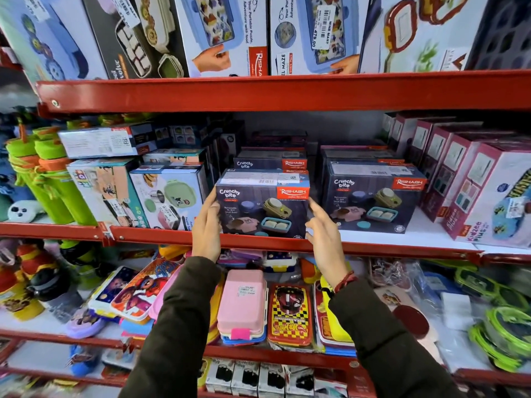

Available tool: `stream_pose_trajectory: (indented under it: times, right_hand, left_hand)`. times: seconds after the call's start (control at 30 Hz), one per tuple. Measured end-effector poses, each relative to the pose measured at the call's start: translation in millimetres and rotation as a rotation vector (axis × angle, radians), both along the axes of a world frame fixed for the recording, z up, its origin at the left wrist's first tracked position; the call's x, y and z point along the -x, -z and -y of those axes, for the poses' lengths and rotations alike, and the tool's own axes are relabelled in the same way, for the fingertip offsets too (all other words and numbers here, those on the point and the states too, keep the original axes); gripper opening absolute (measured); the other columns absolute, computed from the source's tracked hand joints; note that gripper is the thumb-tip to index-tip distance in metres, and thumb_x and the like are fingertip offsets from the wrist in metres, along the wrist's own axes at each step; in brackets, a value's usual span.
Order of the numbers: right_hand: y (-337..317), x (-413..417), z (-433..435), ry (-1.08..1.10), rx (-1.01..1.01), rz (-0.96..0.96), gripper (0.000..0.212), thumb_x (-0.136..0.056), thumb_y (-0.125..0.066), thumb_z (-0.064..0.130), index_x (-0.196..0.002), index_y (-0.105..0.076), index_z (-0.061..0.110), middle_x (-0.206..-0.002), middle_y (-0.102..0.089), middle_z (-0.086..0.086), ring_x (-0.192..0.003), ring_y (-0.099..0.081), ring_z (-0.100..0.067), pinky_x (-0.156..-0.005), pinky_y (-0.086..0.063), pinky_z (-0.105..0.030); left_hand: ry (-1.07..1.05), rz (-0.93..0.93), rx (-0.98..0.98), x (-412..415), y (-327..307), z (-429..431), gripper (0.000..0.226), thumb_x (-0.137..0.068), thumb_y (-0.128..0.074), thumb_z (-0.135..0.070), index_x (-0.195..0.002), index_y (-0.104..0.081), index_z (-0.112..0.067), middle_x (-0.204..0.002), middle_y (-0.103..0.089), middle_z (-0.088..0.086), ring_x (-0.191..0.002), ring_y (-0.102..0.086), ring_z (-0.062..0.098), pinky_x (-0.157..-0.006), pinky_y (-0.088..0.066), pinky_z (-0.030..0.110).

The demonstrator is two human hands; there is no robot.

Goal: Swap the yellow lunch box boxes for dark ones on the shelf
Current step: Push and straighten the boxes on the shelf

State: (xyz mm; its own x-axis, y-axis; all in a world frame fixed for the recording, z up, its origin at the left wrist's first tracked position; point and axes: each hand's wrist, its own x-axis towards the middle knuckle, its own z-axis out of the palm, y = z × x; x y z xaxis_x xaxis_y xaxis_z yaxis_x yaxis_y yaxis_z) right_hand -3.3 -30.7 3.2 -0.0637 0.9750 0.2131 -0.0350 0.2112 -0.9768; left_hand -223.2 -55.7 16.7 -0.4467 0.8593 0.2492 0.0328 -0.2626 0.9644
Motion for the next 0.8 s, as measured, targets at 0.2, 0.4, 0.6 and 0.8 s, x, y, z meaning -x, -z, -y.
stream_pose_trajectory:
  times: [0.2,0.4,0.6,0.8]
  right_hand:
    - [0,-22,9,0.076,-0.062,-0.051,0.044,-0.105,-0.040,0.013,-0.142,-0.052,0.033,-0.153,-0.048,0.007,-0.139,-0.048,-0.008,-0.122,-0.035,-0.036]
    - [-5,-77,9,0.288,-0.132,-0.187,0.042,-0.101,-0.044,0.006,-0.136,-0.060,0.021,-0.145,-0.055,-0.003,-0.127,-0.054,0.005,-0.099,-0.042,-0.007]
    - [-8,-147,-9,0.451,-0.142,-0.286,0.042,-0.102,-0.051,0.016,-0.143,-0.054,0.023,-0.157,-0.046,-0.001,-0.147,-0.041,-0.013,-0.105,-0.040,-0.009]
    - [-15,-184,-46,0.379,-0.050,-0.186,0.048,-0.106,-0.044,0.037,-0.152,-0.041,0.027,-0.159,-0.038,0.004,-0.143,-0.035,-0.007,-0.113,-0.027,-0.024]
  left_hand:
    - [-0.382,-0.035,-0.204,-37,6,14,0.047,-0.105,-0.043,-0.035,-0.148,-0.051,-0.015,-0.139,-0.058,-0.001,-0.126,-0.054,0.006,-0.117,-0.044,0.032]
    - [-0.354,-0.149,-0.473,-116,15,17,0.038,-0.103,-0.044,-0.022,-0.140,-0.052,-0.015,-0.121,-0.059,-0.002,-0.105,-0.056,0.008,-0.093,-0.048,0.030]
    - [-0.016,-0.181,-0.444,-201,1,-1,0.042,-0.103,-0.044,-0.029,-0.144,-0.051,-0.024,-0.140,-0.061,0.000,-0.128,-0.060,0.013,-0.105,-0.047,0.023]
    - [0.083,-0.108,-0.060,-239,-8,-35,0.057,-0.109,-0.038,-0.039,-0.163,-0.021,-0.029,-0.172,-0.021,-0.007,-0.160,-0.017,0.009,-0.132,-0.013,0.035]
